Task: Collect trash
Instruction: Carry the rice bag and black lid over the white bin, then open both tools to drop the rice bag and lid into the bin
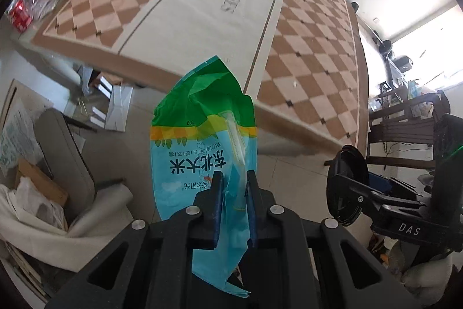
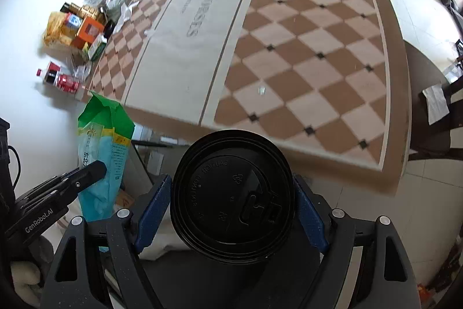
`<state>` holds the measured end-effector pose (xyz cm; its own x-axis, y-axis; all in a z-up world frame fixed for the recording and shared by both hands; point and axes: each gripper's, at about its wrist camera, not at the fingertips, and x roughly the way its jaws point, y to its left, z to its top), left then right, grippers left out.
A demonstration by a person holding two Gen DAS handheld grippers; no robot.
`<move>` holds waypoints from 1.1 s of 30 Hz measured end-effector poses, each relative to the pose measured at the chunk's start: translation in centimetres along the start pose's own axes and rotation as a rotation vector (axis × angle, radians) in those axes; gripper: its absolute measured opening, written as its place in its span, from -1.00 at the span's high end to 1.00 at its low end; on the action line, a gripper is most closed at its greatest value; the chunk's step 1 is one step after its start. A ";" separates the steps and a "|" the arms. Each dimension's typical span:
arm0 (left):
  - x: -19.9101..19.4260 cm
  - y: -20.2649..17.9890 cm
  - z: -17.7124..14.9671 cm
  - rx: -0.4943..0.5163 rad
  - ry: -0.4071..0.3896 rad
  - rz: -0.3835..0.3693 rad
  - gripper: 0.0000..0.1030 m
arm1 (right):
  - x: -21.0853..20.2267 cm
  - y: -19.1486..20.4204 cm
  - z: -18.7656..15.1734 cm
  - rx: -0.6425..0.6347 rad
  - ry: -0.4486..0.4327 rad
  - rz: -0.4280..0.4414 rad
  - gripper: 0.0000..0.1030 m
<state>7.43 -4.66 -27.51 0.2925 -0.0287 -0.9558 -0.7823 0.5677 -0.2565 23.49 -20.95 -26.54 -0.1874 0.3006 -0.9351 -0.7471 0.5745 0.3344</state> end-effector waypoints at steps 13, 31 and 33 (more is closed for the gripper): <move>19.7 7.2 -2.6 -0.217 0.208 -0.080 0.76 | 16.7 -4.3 -9.5 0.016 0.225 -0.073 -0.62; 45.6 15.2 -3.7 -0.300 0.458 -0.035 0.59 | 49.7 -15.2 -7.0 0.189 0.338 0.000 -0.67; 45.9 15.4 -3.9 -0.300 0.446 -0.028 0.15 | 51.4 -16.0 -7.0 0.212 0.347 0.025 -0.70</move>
<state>6.64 -0.41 -75.93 0.1051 -0.4244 -0.8994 -0.9195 0.3030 -0.2505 21.34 -19.96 -80.75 -0.4352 0.0627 -0.8982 -0.5982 0.7255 0.3405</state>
